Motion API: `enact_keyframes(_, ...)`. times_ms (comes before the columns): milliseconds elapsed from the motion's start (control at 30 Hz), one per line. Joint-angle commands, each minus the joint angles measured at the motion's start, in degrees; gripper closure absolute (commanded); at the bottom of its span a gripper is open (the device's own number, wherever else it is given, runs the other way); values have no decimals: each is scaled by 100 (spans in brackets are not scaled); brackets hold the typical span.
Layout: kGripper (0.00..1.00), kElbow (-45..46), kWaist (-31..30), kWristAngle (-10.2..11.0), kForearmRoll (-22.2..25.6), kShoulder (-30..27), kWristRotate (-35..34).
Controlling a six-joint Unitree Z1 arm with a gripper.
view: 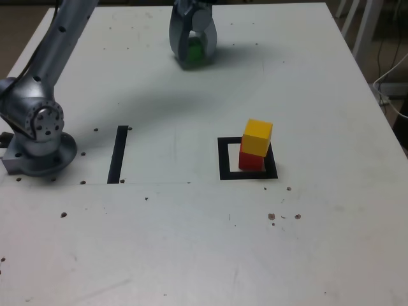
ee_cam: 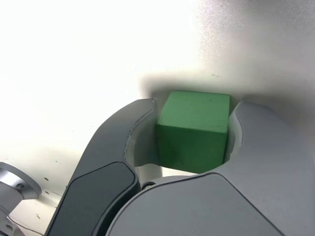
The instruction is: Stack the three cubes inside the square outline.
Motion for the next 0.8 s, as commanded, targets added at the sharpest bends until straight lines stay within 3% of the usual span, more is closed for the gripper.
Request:
enact_keyframes(0,70,27,-42,32,90,-70,13)
enact_keyframes(433,70,282,-574,245,123,-566,26)
enact_keyframes(767,70,610,-1364,258,209,-1150,7)
